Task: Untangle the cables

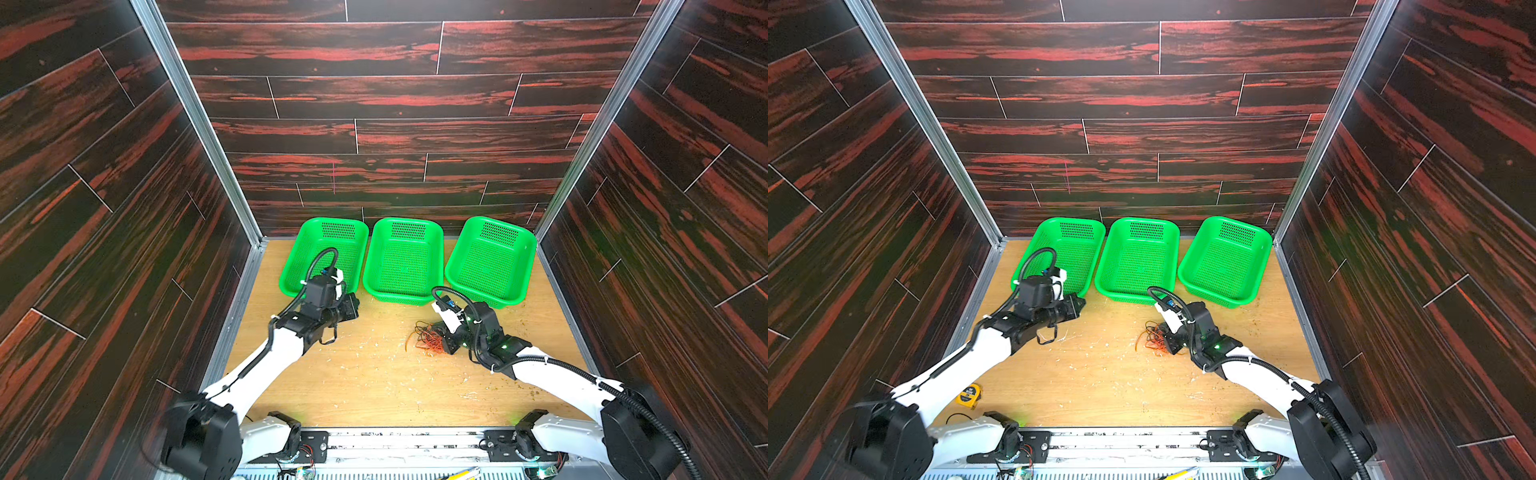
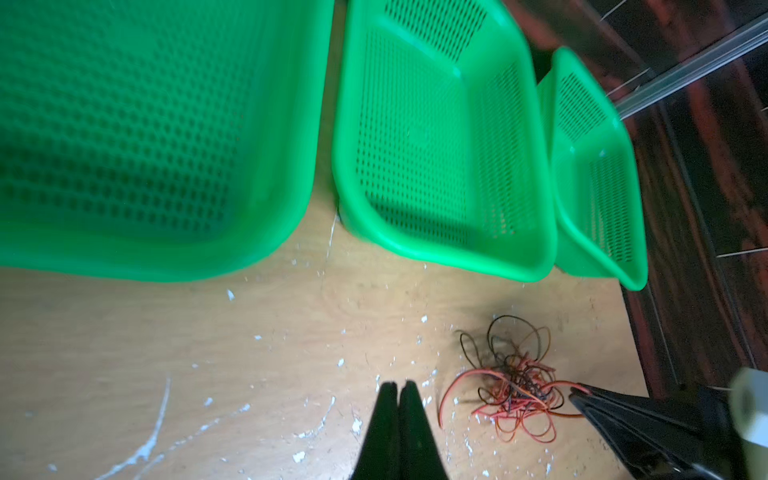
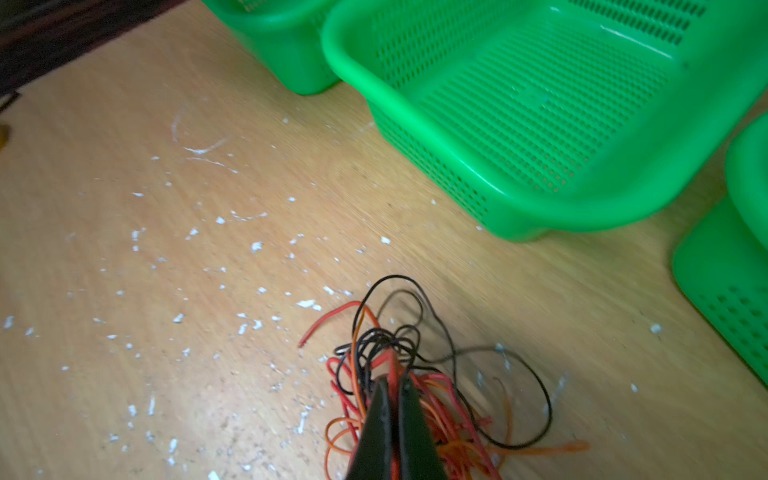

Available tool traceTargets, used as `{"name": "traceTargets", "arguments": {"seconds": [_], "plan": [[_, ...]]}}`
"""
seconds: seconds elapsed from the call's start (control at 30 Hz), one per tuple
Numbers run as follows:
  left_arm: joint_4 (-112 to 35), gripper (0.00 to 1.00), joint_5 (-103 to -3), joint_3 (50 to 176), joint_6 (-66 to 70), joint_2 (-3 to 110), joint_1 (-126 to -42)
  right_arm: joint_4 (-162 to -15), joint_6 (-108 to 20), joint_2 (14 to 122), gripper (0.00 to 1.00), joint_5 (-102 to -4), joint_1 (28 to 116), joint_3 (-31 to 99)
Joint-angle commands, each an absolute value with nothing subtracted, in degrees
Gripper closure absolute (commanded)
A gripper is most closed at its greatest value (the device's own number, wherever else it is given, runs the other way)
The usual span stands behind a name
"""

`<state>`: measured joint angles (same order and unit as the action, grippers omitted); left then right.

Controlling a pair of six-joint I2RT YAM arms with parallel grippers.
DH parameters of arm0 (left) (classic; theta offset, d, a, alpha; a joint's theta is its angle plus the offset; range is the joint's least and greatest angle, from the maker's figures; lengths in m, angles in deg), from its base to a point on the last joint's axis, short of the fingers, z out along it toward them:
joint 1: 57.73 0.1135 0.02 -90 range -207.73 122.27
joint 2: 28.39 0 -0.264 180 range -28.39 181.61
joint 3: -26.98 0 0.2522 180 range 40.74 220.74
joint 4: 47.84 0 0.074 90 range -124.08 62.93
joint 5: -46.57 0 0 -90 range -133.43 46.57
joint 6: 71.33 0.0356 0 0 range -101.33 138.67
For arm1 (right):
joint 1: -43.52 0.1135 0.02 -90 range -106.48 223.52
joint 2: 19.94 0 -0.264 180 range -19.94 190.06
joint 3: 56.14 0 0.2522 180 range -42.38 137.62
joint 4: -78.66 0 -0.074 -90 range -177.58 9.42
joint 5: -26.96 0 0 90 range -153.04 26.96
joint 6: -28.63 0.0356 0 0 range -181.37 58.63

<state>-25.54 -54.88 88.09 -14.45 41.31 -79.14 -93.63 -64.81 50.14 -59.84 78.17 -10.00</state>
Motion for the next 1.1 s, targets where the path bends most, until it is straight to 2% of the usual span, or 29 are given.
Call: {"name": "traceTargets", "arguments": {"seconds": [0.0, 0.03, 0.1, 0.17, 0.43, 0.63, 0.87, 1.07], "plan": [[-26.19, 1.00, -59.86, 88.85, -10.96, 41.71, -79.07, -93.30, -64.53, 47.82, 1.00, -57.72, 77.94, -9.91], [-26.03, 0.96, -62.03, 89.50, -10.90, 42.78, -79.31, -93.81, -64.57, 47.94, 1.00, -56.39, 77.91, -9.70], [-26.28, 0.77, -66.74, 90.59, -10.66, 45.43, -80.45, -94.05, -65.34, 48.77, 1.00, -53.13, 77.97, -8.52], [-25.84, 0.60, -66.09, 91.33, -9.18, 47.67, -82.91, -93.97, -66.27, 49.57, 1.00, -50.13, 77.97, -7.47], [-31.62, 0.37, -65.31, 90.99, -11.85, 55.84, -89.70, -95.75, -71.04, 51.98, 1.00, -41.23, 78.27, -5.40], [-33.99, 0.32, -66.98, 91.75, -16.74, 63.16, -90.99, -96.54, -70.96, 56.11, 1.00, -41.68, 80.18, -4.09], [-37.98, 0.32, -67.21, 91.28, -20.42, 65.74, -92.09, -98.87, -70.20, 57.74, 1.00, -41.96, 81.14, -3.97], [-39.39, 0.42, -69.18, 91.55, -21.79, 67.40, -92.48, -100.39, -69.41, 58.59, 1.00, -42.62, 81.37, -4.39]]}}
